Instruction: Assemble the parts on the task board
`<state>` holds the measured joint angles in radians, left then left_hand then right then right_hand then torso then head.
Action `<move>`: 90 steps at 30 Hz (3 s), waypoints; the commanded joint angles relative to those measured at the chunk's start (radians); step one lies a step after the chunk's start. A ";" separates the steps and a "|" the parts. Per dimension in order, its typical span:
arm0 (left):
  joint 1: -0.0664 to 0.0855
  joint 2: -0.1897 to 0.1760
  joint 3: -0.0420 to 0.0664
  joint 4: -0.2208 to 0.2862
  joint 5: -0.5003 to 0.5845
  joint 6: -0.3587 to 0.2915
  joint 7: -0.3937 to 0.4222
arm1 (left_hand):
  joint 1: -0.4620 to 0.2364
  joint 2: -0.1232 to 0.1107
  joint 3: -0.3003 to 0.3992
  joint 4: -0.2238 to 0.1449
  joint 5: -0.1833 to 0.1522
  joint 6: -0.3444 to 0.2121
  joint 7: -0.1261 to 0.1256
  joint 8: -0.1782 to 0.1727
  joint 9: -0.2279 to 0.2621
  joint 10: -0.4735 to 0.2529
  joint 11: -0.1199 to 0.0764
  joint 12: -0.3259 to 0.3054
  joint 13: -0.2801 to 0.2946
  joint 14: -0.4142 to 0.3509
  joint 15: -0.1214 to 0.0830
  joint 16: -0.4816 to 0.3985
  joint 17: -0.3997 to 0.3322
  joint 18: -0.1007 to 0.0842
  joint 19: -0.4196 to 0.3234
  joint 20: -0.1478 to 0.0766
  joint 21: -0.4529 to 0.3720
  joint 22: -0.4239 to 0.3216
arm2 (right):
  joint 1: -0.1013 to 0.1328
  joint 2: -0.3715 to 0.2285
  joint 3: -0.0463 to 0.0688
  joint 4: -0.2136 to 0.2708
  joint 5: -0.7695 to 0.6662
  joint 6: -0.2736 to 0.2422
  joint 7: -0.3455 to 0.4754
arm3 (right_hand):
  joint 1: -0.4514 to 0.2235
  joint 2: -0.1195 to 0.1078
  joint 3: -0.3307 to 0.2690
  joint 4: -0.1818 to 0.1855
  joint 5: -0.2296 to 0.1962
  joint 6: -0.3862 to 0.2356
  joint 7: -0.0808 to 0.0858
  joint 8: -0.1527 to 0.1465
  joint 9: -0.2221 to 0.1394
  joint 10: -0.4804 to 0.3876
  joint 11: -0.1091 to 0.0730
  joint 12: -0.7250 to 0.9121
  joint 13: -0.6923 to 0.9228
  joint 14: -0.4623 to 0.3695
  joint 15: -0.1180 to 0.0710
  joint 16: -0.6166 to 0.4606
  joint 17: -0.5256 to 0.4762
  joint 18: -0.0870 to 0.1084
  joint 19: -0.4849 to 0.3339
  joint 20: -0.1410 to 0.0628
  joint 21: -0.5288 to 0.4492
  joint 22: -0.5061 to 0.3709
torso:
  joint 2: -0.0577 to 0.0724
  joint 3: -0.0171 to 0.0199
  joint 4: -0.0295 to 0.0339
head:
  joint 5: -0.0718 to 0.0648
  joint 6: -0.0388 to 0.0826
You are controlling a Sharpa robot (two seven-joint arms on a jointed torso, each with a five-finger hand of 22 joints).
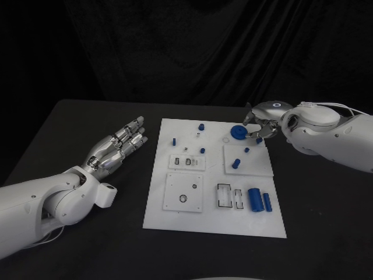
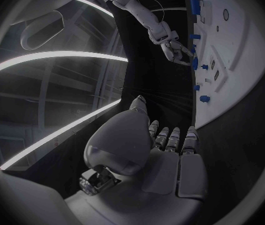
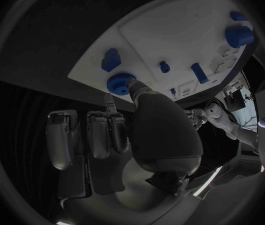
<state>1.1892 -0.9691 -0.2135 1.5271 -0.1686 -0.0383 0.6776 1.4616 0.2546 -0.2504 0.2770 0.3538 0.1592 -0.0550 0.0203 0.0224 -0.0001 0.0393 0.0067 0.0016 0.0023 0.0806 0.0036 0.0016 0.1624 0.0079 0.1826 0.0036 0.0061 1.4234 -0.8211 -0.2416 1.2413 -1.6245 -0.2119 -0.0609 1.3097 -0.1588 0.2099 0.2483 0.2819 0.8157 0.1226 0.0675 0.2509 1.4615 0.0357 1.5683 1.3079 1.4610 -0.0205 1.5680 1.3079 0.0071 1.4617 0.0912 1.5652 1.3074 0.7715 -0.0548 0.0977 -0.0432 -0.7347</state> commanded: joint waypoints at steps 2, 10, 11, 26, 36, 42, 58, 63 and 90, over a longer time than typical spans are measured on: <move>0.000 0.001 0.001 0.001 -0.004 0.015 0.131 | 0.011 -0.004 0.006 -0.003 0.004 0.001 0.008 0.003 0.001 0.000 0.009 -0.007 -0.002 -0.002 0.009 -0.004 -0.002 0.012 0.003 0.009 0.006 0.002 | -0.002 0.005 0.001 -0.006 -0.010 0.002 -0.025 | 0.013 0.006 0.006 -0.003 0.005 0.003 0.003 0.003 -0.001 0.109 0.005 0.002 0.263 0.110 0.002 0.003 0.263 -0.007 0.109 0.001 0.006 0.263 | 0.000 -0.0012 0.0011 | 0.000 0.001; 0.000 0.000 0.001 0.001 -0.004 0.015 0.130 | 0.011 -0.004 0.006 -0.003 0.004 0.001 0.008 0.003 0.001 0.000 0.009 -0.007 -0.002 -0.002 0.010 -0.004 -0.002 0.012 0.003 0.010 0.007 0.002 | -0.003 0.013 0.001 -0.006 -0.010 -0.019 -0.013 | 0.006 0.018 0.007 0.003 0.003 0.006 0.003 0.004 -0.002 0.109 0.005 0.002 0.263 0.110 0.002 0.003 0.263 -0.007 0.109 0.002 0.006 0.263 | -0.002 -0.0027 -0.0014 | 0.004 -0.002; 0.000 0.000 0.001 0.001 -0.004 0.015 0.130 | 0.011 -0.004 0.006 -0.003 0.004 0.001 0.008 0.003 0.001 0.000 0.009 -0.007 -0.002 -0.002 0.010 -0.004 -0.002 0.012 0.003 0.010 0.007 0.002 | -0.003 0.013 0.001 -0.006 -0.010 -0.020 -0.011 | 0.001 0.020 0.006 0.006 0.003 0.007 0.003 0.004 -0.002 0.109 0.006 0.002 0.263 0.110 0.003 0.003 0.263 -0.007 0.109 0.002 0.006 0.263 | -0.002 -0.0024 -0.0013 | 0.004 -0.002; 0.000 0.004 0.001 -0.004 -0.004 0.019 0.127 | 0.013 -0.003 0.008 -0.005 0.004 0.000 0.008 0.003 0.001 0.000 0.011 -0.007 -0.002 -0.002 0.014 -0.004 -0.002 0.011 0.004 0.014 0.007 0.002 | -0.003 0.031 0.001 -0.019 -0.010 -0.023 0.000 | -0.017 0.028 0.003 0.015 0.002 0.021 0.002 0.010 0.000 0.109 0.005 0.002 0.263 0.110 0.003 0.003 0.263 -0.007 0.109 0.003 0.006 0.263 | -0.001 -0.0017 -0.0014 | 0.000 -0.005; 0.000 0.007 0.001 -0.004 -0.004 0.021 0.126 | 0.014 -0.002 0.008 -0.005 0.004 -0.001 0.008 0.003 0.001 0.000 0.012 -0.007 -0.002 -0.002 0.016 -0.004 -0.002 0.011 0.004 0.015 0.007 0.003 | -0.005 0.058 0.001 -0.046 -0.010 -0.008 -0.001 | -0.017 0.029 0.003 0.015 0.003 0.022 0.002 0.010 0.001 0.109 0.005 0.002 0.263 0.110 0.003 0.003 0.263 -0.007 0.109 0.003 0.006 0.263 | -0.001 -0.0010 -0.0011 | -0.001 -0.007; 0.000 0.008 0.001 -0.005 -0.004 0.023 0.126 | 0.014 -0.002 0.009 -0.006 0.004 0.000 0.009 0.003 0.001 0.000 0.012 -0.007 -0.002 -0.002 0.017 -0.004 -0.002 0.011 0.004 0.017 0.008 0.003 | -0.011 0.071 0.001 -0.056 -0.010 0.001 0.002 | -0.017 0.029 0.003 0.014 0.003 0.022 0.002 0.010 0.001 0.109 0.005 0.002 0.263 0.110 0.003 0.003 0.263 -0.007 0.109 0.003 0.006 0.263 | -0.002 -0.0013 -0.0010 | 0.001 -0.011; 0.000 0.012 0.001 -0.010 -0.004 0.029 0.123 | 0.031 -0.010 0.027 -0.007 0.157 0.000 0.013 0.004 0.002 0.000 0.013 -0.007 -0.002 -0.002 0.026 -0.004 -0.002 0.011 0.005 0.027 0.008 0.003 | -0.022 0.086 0.001 -0.072 -0.010 0.030 0.003 | -0.007 0.040 0.009 -0.008 0.003 0.073 -0.001 0.033 0.021 0.109 0.002 0.002 0.263 0.110 0.002 0.003 0.263 -0.007 0.109 0.002 0.006 0.263 | -0.001 -0.0013 0.0007 | -0.002 -0.019; 0.000 0.013 0.001 -0.011 -0.004 0.031 0.121 | 0.030 -0.010 0.027 -0.006 0.157 0.001 0.016 0.004 0.002 0.000 0.013 -0.007 -0.002 -0.002 0.026 -0.004 -0.002 0.011 0.006 0.027 0.008 0.003 | -0.023 0.086 0.001 -0.075 -0.010 0.034 0.000 | 0.018 0.049 0.022 -0.042 0.003 0.091 -0.003 0.041 0.033 0.109 0.002 0.002 0.263 0.110 0.002 0.003 0.263 -0.007 0.109 0.002 0.006 0.263 | -0.001 -0.0012 -0.0005 | 0.000 -0.021; -0.001 0.011 0.001 -0.011 -0.004 0.035 0.120 | 0.029 -0.011 0.029 -0.006 0.163 0.005 0.023 0.005 0.002 0.000 0.011 -0.007 -0.002 -0.002 0.027 -0.004 -0.002 0.012 0.006 0.028 0.008 0.003 | -0.023 0.067 0.001 -0.051 -0.010 -0.053 0.019 | -0.022 0.033 0.010 -0.045 0.003 -0.152 -0.029 0.009 -0.027 0.109 -0.026 0.002 0.263 0.110 -0.024 0.003 0.263 -0.001 0.093 -0.021 -0.012 0.255 | -0.001 -0.0010 -0.0029 | 0.001 -0.016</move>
<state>1.1890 -0.9591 -0.2136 1.5152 -0.1688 -0.0171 0.6777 1.4887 0.2446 -0.2242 0.2703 0.5136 0.1611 -0.0392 0.0203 0.0239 0.0001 0.0467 0.0067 0.0009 -0.0030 0.1001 0.0036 0.0009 0.1624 0.0132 0.2058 0.0073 0.0079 1.4026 -0.7518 -0.2404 1.1871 -1.6278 -0.2346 -0.0447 1.2957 -0.1277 0.2224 0.1975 0.2819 0.6585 0.0932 0.0734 0.2226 1.4667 0.0195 1.5682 1.3081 1.4689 -0.0376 1.5679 1.3074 0.0077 1.4688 0.0768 1.5527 1.3075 0.7703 -0.0557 0.0958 -0.0432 -0.7502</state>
